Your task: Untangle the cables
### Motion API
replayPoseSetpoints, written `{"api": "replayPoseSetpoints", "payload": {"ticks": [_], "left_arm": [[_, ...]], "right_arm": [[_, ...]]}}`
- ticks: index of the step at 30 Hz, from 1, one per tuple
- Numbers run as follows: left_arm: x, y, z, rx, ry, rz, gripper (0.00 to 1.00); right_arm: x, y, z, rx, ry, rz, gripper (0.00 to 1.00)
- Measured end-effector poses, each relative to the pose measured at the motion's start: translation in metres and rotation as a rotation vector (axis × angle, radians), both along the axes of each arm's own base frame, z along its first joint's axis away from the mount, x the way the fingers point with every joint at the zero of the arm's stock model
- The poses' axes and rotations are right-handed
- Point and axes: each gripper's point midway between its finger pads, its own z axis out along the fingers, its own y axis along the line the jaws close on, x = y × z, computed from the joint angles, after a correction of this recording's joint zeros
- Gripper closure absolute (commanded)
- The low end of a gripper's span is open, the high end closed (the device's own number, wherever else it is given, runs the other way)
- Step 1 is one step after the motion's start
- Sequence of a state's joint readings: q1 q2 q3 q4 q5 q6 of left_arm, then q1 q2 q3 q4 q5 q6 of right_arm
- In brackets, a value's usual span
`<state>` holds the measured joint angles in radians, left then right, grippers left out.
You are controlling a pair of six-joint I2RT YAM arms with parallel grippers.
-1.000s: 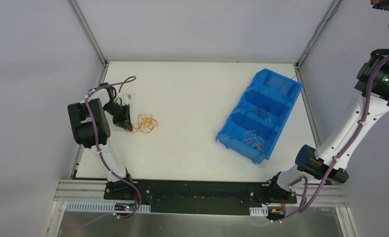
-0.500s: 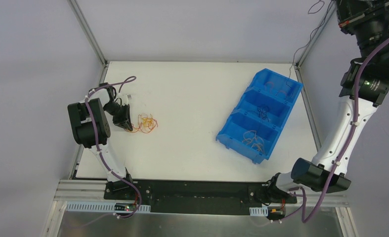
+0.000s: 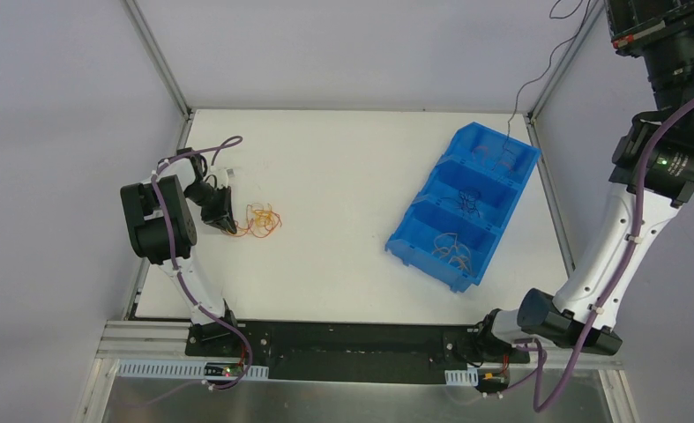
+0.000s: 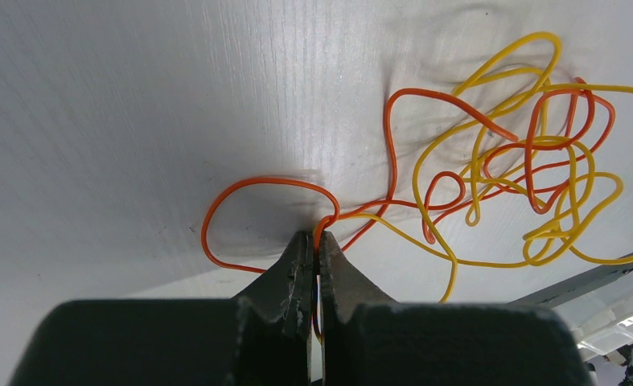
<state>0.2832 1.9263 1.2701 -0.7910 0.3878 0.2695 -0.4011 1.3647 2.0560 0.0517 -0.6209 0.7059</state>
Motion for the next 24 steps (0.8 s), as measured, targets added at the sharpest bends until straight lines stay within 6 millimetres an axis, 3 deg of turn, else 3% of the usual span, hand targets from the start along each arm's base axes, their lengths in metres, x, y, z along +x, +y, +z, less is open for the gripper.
{"api": "replayPoseSetpoints", "payload": {"ticks": [6,10,12,15,20,24], "left_arm": [[0.000,0.000,0.000,0.000,0.001,0.000,1.00],[0.000,0.000,0.000,0.000,0.001,0.000,1.00],[0.000,0.000,0.000,0.000,0.001,0.000,1.00],[0.000,0.000,0.000,0.000,0.001,0.000,1.00],[0.000,0.000,0.000,0.000,0.002,0.001,1.00],[0.000,0.000,0.000,0.000,0.003,0.005,1.00]], "right_arm": [[-0.012,0.006,0.028,-0.004,-0.072,0.019,1.00],[-0.008,0.004,0.027,-0.004,-0.068,0.018,1.00],[0.000,0.001,0.016,-0.004,-0.043,0.011,1.00],[0.018,-0.007,-0.014,0.001,0.028,-0.001,1.00],[0.052,-0.020,-0.096,0.008,0.217,-0.009,1.00],[0.064,-0.019,-0.186,-0.018,0.403,0.003,1.00]]}}
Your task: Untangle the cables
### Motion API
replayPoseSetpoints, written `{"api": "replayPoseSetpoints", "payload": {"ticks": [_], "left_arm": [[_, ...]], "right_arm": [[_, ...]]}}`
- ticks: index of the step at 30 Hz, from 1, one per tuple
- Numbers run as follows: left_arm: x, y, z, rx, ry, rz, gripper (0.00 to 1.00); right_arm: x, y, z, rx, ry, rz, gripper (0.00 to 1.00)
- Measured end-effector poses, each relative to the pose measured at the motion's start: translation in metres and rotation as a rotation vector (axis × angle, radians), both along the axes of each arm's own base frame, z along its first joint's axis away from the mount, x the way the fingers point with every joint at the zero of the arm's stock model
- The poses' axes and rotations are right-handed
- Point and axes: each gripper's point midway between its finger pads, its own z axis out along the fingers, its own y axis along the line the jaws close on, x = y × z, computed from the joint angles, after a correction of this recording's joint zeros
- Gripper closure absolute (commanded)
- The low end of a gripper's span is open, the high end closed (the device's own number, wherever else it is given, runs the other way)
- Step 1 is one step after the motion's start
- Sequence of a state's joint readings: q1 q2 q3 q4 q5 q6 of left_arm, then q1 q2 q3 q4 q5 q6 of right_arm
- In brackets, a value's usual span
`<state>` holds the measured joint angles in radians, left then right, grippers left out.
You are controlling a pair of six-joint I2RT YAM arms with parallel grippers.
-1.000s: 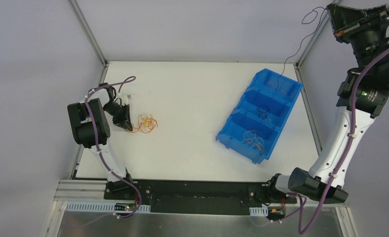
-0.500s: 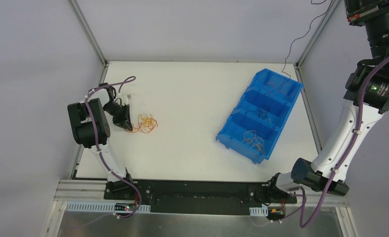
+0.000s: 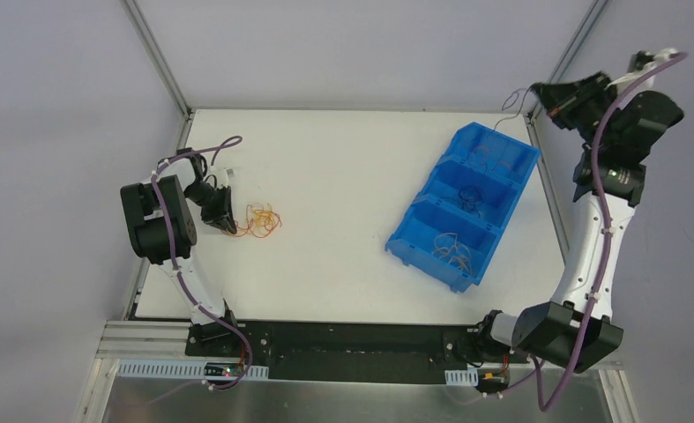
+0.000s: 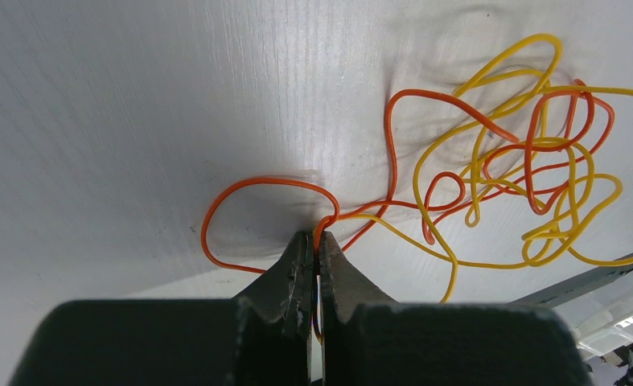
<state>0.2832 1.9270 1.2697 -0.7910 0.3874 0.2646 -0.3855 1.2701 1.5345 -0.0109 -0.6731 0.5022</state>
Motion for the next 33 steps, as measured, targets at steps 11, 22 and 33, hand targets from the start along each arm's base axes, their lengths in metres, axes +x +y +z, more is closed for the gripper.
{"api": "replayPoseSetpoints", "payload": {"ticks": [11,22,33], "left_arm": [[0.000,-0.001,0.000,-0.001,0.000,0.010,1.00],[0.000,-0.001,0.001,0.001,-0.009,0.018,1.00],[0.000,-0.001,0.001,-0.001,-0.011,0.018,1.00]], "right_arm": [[-0.014,0.030,-0.206,-0.293,0.384,0.162,1.00],[-0.029,-0.024,-0.307,-0.701,0.598,0.080,1.00],[-0.041,-0.049,-0.303,-0.946,0.612,0.010,1.00]]}}
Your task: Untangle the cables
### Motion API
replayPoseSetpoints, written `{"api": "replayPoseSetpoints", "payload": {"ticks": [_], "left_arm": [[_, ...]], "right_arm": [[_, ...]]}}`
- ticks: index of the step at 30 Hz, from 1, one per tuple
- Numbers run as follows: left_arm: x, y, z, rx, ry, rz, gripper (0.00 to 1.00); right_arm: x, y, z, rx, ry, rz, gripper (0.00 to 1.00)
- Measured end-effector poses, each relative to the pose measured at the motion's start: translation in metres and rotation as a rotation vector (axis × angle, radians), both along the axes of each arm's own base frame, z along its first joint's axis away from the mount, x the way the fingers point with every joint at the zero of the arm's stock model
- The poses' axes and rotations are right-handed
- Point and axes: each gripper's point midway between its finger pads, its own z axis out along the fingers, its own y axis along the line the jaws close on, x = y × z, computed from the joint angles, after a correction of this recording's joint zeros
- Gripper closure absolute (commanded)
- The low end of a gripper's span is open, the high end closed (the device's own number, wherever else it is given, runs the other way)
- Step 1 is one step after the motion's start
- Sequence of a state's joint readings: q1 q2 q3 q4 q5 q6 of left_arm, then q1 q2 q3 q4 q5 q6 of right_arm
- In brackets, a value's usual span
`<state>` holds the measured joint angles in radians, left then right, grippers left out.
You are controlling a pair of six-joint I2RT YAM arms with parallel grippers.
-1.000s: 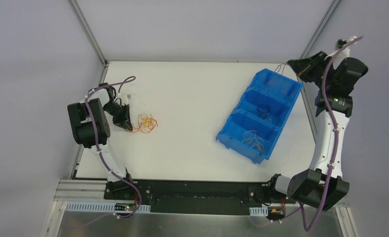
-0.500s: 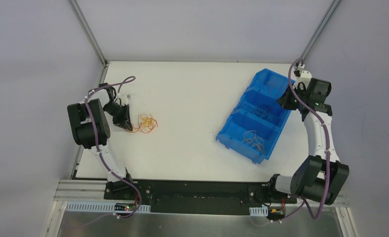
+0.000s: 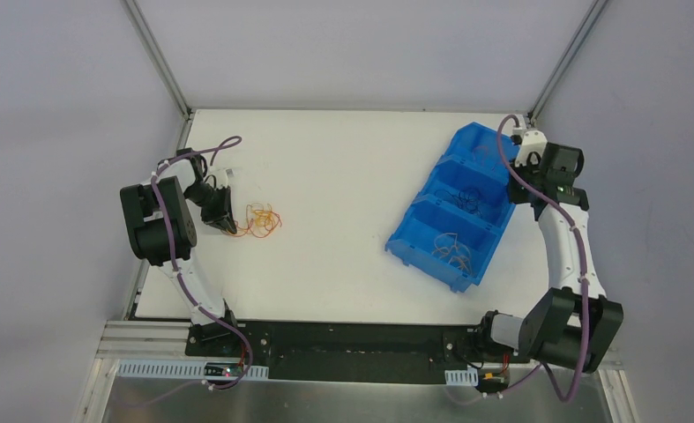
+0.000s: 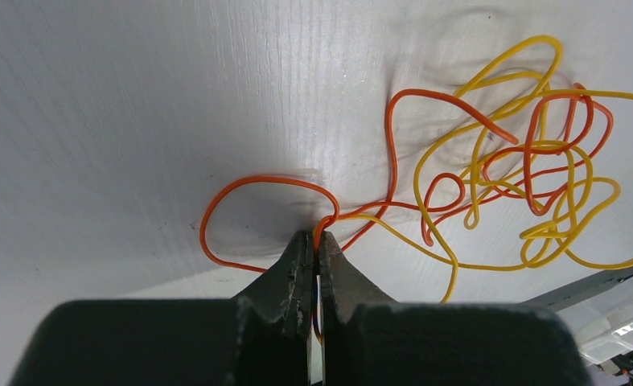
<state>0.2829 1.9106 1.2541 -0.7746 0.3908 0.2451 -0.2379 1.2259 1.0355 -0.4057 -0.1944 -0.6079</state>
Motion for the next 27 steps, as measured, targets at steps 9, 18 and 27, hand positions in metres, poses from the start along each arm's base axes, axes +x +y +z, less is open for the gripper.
{"api": "replayPoseSetpoints", "payload": {"ticks": [9,18,27], "left_arm": [[0.001,-0.009,0.004,-0.048,-0.024,-0.004,1.00],[0.017,-0.114,0.055,-0.266,-0.168,-0.235,1.00],[0.005,-0.255,0.208,-0.617,-0.495,-0.586,1.00]], "right_arm": [[0.002,0.040,-0.028,0.048,0.189,0.134,0.52],[0.028,0.080,0.051,0.267,0.057,0.191,0.15],[0.013,0.182,0.093,0.587,0.043,0.425,0.17]]}}
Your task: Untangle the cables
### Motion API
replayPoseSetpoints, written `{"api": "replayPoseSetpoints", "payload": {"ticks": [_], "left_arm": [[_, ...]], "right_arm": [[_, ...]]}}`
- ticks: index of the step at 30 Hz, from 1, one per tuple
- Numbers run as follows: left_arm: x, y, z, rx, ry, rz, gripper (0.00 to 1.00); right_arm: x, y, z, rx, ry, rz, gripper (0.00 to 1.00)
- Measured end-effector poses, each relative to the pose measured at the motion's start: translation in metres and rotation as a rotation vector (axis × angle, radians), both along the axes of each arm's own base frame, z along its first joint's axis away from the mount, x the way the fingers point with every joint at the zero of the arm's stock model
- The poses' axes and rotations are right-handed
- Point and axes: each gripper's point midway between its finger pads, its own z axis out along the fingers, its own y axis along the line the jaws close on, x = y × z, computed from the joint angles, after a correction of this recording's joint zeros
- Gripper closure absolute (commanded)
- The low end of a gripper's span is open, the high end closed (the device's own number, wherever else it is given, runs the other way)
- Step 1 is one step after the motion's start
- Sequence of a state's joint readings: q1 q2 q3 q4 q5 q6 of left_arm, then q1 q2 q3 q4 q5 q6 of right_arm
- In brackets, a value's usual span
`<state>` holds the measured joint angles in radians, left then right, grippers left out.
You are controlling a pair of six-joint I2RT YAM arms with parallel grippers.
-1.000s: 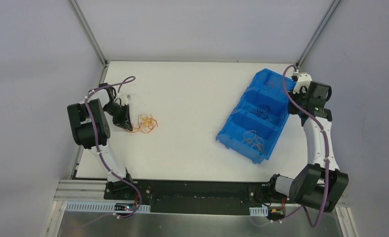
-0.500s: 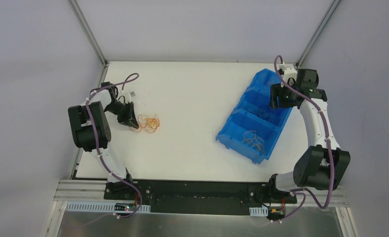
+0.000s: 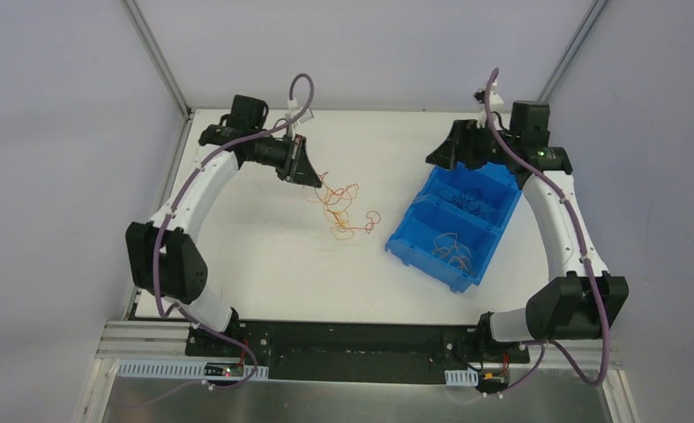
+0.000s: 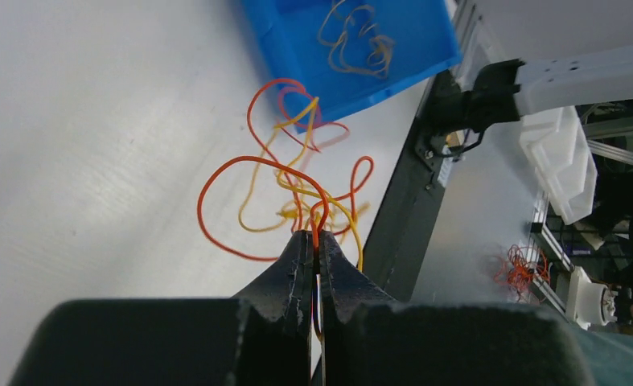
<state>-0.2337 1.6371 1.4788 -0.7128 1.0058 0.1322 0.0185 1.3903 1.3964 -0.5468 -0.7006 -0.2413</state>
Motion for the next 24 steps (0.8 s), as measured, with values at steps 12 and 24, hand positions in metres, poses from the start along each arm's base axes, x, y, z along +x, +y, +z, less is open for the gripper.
{"api": "replayPoseSetpoints", "payload": {"ticks": [12,24], "left_arm": [[-0.016,-0.009,0.058,-0.137,-0.044,-0.030,1.00],[-0.011,-0.016,0.093,-0.201,-0.059,-0.018,1.00]], "right_arm": [[-0.052,0.131,-0.008,0.167,0.061,0.327,0.19],[-0.045,0.197,-0.002,0.262,-0.047,0.381,0.22]]}}
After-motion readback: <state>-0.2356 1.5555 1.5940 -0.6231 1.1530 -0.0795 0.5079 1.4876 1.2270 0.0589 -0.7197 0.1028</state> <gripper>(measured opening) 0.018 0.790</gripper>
